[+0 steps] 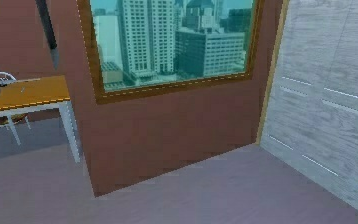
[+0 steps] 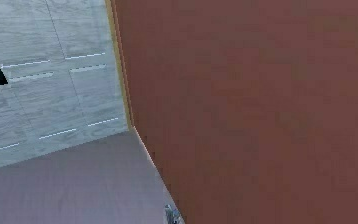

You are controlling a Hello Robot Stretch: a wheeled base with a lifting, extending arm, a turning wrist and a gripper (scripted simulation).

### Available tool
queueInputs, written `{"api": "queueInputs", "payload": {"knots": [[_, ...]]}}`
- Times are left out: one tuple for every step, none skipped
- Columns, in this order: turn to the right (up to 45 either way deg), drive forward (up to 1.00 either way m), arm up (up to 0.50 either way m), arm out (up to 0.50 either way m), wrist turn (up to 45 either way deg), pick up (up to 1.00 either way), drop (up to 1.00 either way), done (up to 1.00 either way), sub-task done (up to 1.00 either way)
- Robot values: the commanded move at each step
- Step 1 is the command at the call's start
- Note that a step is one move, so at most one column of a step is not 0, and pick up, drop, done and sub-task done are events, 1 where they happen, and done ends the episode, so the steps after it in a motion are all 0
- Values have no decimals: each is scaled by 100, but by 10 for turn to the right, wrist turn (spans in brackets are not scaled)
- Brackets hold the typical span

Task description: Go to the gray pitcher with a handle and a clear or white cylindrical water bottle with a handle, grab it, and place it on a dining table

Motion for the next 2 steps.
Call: {"api": "queueInputs", "payload": {"knots": [[0,0,10,0,0,0,0,0,0],[0,0,50,0,0,0,0,0,0]]}}
